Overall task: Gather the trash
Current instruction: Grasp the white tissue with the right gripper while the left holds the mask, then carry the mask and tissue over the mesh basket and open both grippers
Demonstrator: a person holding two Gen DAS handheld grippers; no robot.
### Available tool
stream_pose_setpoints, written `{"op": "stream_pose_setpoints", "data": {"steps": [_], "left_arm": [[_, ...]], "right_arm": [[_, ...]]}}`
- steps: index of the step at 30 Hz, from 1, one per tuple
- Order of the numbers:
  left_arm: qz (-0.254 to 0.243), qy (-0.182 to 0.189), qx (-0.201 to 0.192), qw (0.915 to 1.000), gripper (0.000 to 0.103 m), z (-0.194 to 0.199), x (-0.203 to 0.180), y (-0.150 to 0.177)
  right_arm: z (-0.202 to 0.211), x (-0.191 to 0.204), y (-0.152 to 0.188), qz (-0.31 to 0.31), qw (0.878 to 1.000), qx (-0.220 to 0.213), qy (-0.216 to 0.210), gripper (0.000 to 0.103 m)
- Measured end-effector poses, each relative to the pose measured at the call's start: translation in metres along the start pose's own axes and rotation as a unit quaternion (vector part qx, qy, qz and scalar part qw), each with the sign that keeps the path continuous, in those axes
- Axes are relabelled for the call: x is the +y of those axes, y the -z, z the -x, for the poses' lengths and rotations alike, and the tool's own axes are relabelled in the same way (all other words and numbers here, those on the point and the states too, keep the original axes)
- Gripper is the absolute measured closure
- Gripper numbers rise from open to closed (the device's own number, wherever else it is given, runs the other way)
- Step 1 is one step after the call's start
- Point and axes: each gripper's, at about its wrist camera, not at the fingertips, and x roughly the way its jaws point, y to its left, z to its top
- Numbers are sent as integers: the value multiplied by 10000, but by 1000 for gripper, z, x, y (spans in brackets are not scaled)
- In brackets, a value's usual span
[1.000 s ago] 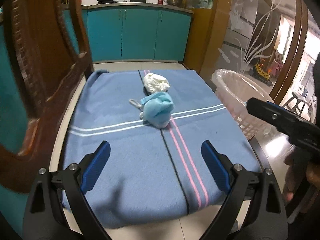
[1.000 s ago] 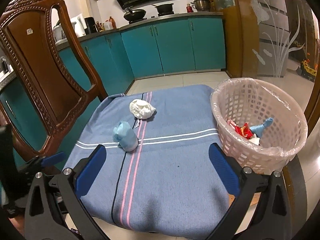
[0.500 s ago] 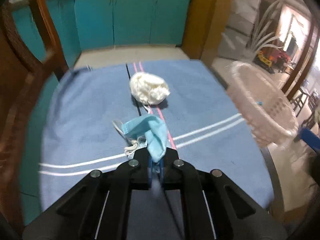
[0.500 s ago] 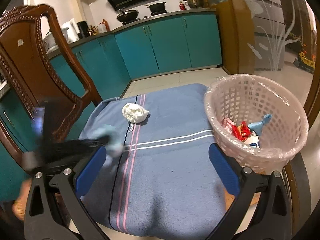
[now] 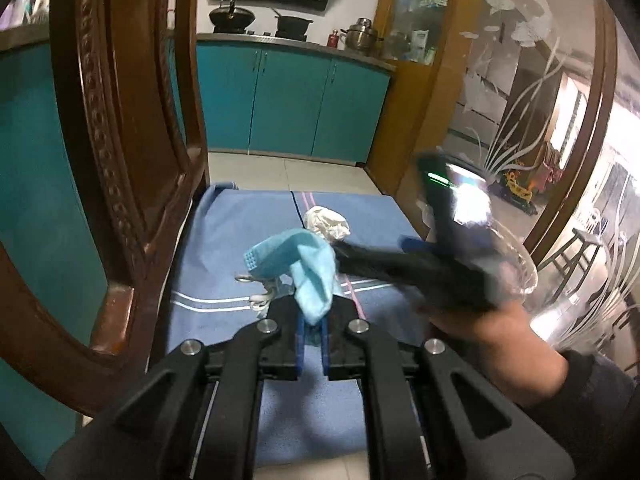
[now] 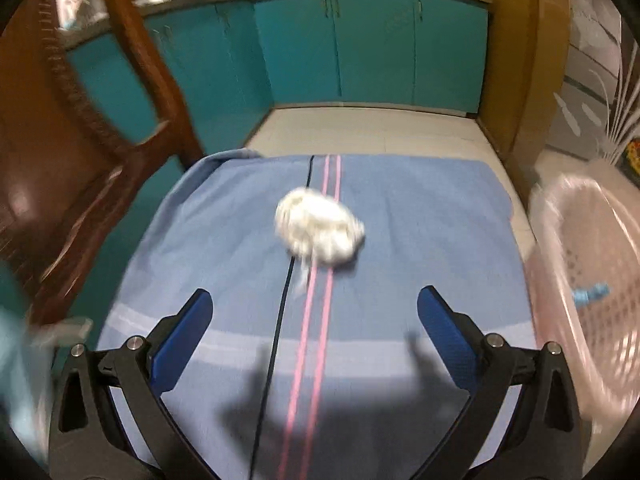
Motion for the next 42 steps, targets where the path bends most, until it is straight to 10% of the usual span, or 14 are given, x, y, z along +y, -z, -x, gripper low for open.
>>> {"op": "stream_pose_setpoints", "data": {"steps": [3,6,8,19,42], "left_arm": [[67,47,-10,10000,96,-1,3,-5],[69,85,-13,9999,96,-3,7,-10],[79,115,-4,9999,96,-3,8,-11],[35,152,298,9994,95,-20,4,6],[-162,17,718,9973,93,-49,-12,27]], "right_arm": [[-46,11,-23,101,9990,386,204,7],[-74,14,-27,151,9969,748,181,55],[-68,17,-24,356,9968,673,236,69],[125,-23,71,485,9974,-384,-379,70],[120,-54,112,-13,9981,-134,-604,69]]}}
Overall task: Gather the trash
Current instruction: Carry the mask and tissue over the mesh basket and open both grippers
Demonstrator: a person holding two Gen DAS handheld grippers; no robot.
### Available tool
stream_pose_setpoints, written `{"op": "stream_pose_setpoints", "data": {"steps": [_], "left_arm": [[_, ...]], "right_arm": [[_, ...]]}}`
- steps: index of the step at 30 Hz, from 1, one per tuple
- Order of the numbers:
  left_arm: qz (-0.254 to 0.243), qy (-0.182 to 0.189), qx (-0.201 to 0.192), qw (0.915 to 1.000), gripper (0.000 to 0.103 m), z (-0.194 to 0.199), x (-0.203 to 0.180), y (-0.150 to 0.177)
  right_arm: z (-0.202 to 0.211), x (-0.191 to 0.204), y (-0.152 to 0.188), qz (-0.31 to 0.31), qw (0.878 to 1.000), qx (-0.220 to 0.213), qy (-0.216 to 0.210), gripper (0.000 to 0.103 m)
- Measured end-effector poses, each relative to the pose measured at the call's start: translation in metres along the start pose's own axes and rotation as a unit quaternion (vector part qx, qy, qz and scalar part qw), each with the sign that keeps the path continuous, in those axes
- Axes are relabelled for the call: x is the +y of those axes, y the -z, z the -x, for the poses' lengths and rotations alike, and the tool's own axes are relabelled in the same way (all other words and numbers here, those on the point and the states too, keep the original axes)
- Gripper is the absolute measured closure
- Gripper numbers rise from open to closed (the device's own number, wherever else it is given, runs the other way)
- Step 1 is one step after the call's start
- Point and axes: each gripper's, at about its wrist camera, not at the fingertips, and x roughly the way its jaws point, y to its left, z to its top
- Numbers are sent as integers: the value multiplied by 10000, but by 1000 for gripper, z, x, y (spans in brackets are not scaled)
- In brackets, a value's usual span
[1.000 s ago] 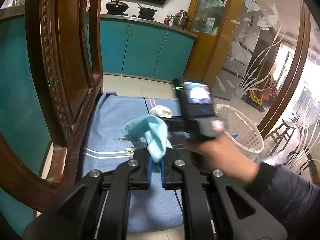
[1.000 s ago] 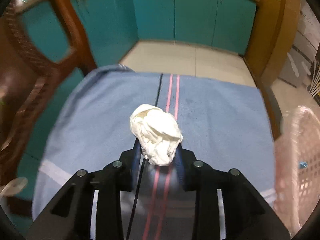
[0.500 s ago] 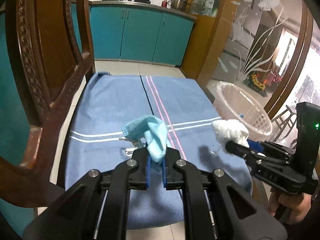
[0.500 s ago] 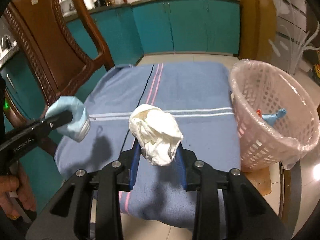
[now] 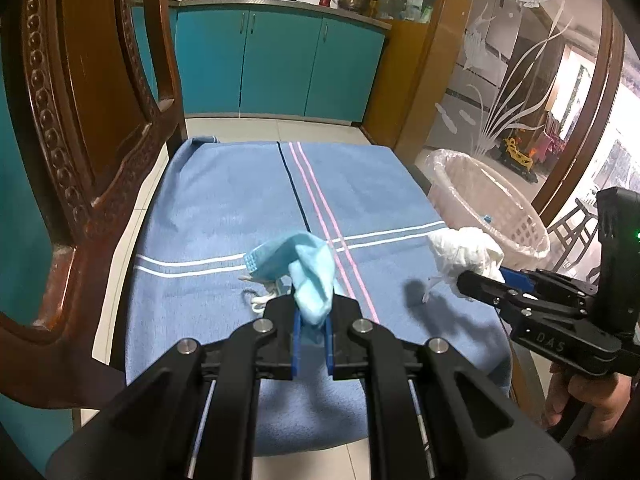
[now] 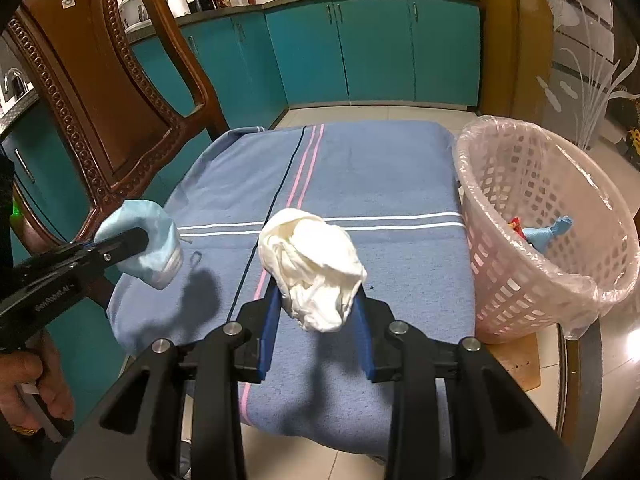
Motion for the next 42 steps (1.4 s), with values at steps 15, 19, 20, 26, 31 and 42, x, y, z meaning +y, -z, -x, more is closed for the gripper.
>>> {"op": "stream_pose_setpoints", "data": {"steps": [15,19,20,26,31,42], "left_arm": [[-91,53,116,9999,93,-8,-6,5],[-214,25,203,9996,93,-13,-15,10],[-249,47,232,9994,93,-15,-19,11],[-531,321,417,9972,93,-29,-65,9],[-931,930,270,9909,92,-49,-156,-46],[-1354,865,-156,9869,5,-68,-231,-104]], "right_arm": [[53,-174,-38,-2022,9622,-1486,1060,14],[108,-193,-25,-2812,9331,-2115,744,3],[120,-195,-21,-2923,9247,-2328,732,3],[148,-208,-10,-3290,8987,-2769,867,3],[153,-215,0,-3540,8890,-2795,793,3],[146,-208,-6,-3258,9101,-2496,567,3]]}}
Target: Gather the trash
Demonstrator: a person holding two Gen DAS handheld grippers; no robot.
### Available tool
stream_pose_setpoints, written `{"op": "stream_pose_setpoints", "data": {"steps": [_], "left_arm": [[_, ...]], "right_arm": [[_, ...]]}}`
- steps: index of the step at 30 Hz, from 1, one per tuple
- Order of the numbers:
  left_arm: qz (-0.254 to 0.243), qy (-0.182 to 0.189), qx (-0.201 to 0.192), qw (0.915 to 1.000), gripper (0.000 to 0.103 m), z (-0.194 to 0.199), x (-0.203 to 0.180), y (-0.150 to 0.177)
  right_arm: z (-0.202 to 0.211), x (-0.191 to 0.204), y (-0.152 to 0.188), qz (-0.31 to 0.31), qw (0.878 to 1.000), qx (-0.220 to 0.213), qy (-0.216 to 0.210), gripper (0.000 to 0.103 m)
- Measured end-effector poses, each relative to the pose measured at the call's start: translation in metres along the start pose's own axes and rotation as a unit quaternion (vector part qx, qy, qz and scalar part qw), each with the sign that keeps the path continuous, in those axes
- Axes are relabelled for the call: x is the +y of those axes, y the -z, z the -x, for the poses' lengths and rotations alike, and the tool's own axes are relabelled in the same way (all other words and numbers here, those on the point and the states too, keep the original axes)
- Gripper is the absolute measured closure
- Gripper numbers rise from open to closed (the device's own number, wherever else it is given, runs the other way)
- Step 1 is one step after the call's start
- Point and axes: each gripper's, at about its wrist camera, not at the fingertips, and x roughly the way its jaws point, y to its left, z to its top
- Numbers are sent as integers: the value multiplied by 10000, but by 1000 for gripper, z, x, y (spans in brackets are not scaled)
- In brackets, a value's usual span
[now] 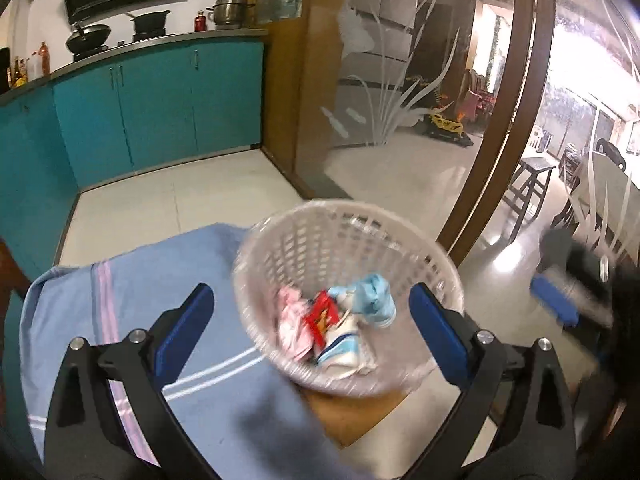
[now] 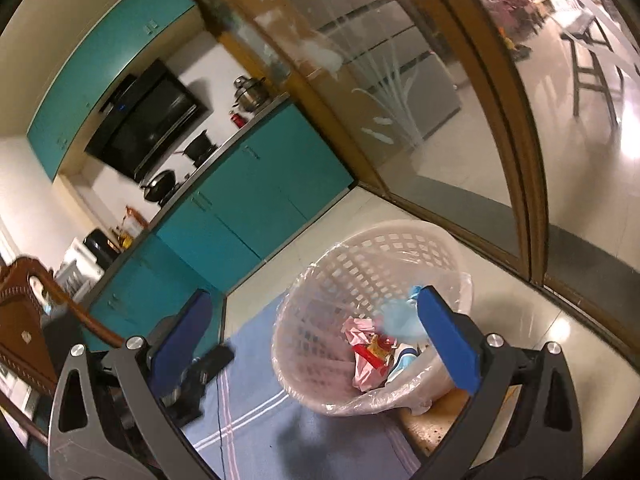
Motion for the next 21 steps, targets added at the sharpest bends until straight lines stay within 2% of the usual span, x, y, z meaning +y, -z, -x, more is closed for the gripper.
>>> {"op": "stream_pose_setpoints", "data": {"steps": [4,8,11,13,16,18,21], "left_arm": [[126,-483,125,9987,3,33,44,45],[199,-1041,110,9943,3,85,86,95],[489,-1353,293,9892,3,114,120,124],[662,-1592,140,9849,3,133,138,139],[1003,-2103,-210,9722,3,156,160,159],[1231,-2186,-235,9677,3,162,171,163],[915,-2424,-211,9656,3,162,173,159]], "right_arm": [[-4,16,10,273,9994,165,-119,3],[-14,47,34,812,9952,501,-234,3],[-21,76,61,1278,9881,778,-349,3],[-25,98,85,1714,9795,988,-380,3],[-31,127,121,2348,9630,1265,-402,3],[-31,136,138,2553,9569,1319,-429,3],[-32,143,156,2744,9506,1387,-421,3]]}}
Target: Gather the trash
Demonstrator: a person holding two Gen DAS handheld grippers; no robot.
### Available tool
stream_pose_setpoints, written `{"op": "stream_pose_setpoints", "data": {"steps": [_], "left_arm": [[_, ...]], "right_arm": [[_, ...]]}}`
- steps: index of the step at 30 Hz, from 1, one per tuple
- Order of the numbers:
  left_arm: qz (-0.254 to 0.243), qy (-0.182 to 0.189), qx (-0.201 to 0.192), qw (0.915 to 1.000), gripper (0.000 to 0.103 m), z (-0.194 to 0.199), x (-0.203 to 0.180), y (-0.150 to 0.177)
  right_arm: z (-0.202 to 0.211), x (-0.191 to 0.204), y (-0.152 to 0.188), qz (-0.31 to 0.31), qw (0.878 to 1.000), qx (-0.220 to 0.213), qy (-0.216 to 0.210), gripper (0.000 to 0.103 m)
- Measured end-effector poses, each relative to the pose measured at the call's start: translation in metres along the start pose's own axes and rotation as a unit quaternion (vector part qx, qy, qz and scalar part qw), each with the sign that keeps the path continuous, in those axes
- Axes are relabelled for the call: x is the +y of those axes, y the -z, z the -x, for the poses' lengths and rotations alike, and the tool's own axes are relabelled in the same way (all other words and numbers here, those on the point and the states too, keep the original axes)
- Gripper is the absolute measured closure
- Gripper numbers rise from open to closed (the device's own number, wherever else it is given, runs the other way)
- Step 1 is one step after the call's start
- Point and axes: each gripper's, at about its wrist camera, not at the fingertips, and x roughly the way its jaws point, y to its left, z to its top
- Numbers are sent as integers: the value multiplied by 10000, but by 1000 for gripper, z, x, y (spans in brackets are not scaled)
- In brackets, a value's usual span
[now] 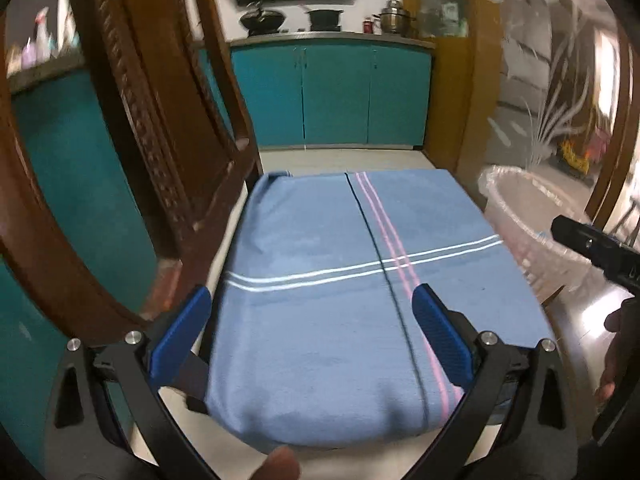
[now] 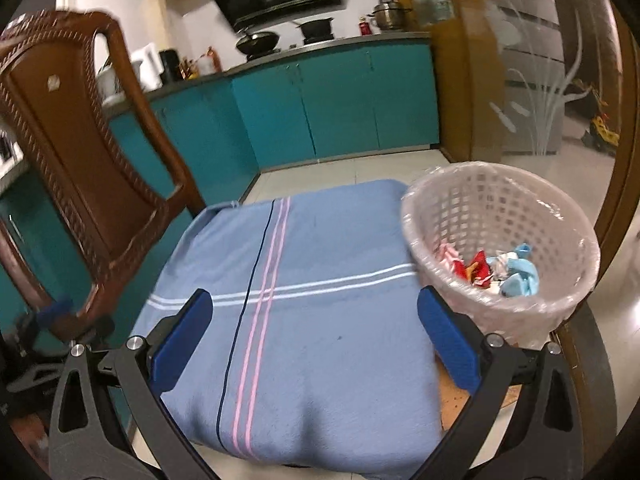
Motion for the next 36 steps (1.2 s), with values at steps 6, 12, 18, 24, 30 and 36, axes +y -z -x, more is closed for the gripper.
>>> {"op": "stream_pose_setpoints", "data": {"steps": [6,12,18,24,30,36], "left_arm": [[418,264,232,9985,3,-13,4,0],[613,153,124,9979,3,-7,1,-3],[638,356,35,9973,3,1,-2,-2],[724,413,44,9965,3,1,1,-3],[736,405,21,9965,3,6,6,-3],[758,407,29,9963,3,8,9,-3]], "right_arm": [[-11,4,5,66,9999,102,61,3],[-14,4,8,75,9998,132,99,3],[-14,9,16,126,9998,157,90,3],[-9,19,36,147,9997,147,155,3],[6,37,109,-241,9987,-37,451,3],[-28,50,263,-741,9924,361,913,3]]}}
